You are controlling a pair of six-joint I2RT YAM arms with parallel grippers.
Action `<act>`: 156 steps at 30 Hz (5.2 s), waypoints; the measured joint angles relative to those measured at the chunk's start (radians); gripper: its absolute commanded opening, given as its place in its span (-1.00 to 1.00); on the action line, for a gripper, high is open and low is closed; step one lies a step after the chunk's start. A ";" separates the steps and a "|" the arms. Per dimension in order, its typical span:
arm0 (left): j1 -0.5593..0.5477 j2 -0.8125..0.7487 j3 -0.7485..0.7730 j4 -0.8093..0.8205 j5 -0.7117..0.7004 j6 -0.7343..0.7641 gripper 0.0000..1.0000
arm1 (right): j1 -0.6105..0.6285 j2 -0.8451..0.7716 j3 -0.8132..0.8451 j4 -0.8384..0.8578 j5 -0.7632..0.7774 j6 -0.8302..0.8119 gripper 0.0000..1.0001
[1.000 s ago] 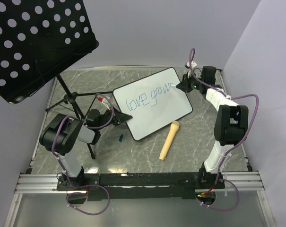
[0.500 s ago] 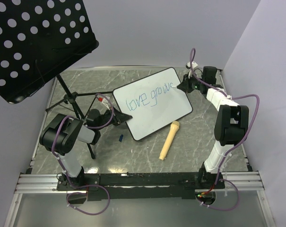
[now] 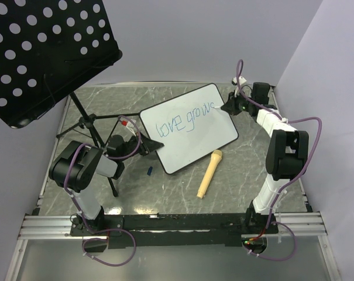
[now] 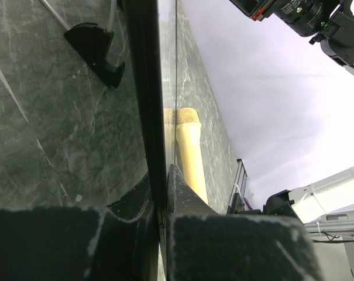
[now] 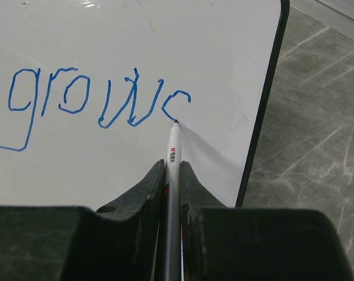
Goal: Write a sentence on the whiteboard
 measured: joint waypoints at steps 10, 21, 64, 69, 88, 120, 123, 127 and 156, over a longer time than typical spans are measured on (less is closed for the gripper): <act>0.000 0.000 0.000 0.000 0.000 0.001 -0.98 | -0.008 -0.004 -0.002 -0.014 0.007 -0.018 -1.00; 0.000 0.000 0.000 -0.002 0.000 -0.001 -0.98 | -0.009 -0.026 -0.040 -0.020 0.006 -0.043 -1.00; 0.000 -0.007 0.000 0.005 0.017 0.053 -0.98 | 0.084 -0.404 -0.220 -0.093 -0.173 0.048 -1.00; -0.001 -0.023 0.000 0.005 0.025 0.074 -0.98 | 0.097 -0.459 -0.278 -0.141 -0.201 0.012 -1.00; -0.002 -0.027 0.000 0.005 0.026 0.077 -0.98 | 0.104 -0.480 -0.356 -0.184 -0.218 -0.051 -1.00; -0.003 -0.027 -0.015 0.005 0.014 0.051 -0.98 | 0.252 -0.449 -0.356 -0.218 -0.070 -0.219 -1.00; -0.003 -0.027 -0.015 0.005 0.014 0.048 -0.98 | 0.252 -0.449 -0.356 -0.218 -0.068 -0.220 -1.00; -0.003 -0.027 -0.018 0.005 0.012 0.047 -0.98 | 0.252 -0.449 -0.356 -0.218 -0.063 -0.221 -1.00; -0.003 -0.027 -0.024 0.006 0.008 0.043 -0.98 | 0.258 -0.391 -0.355 -0.188 0.040 -0.225 -1.00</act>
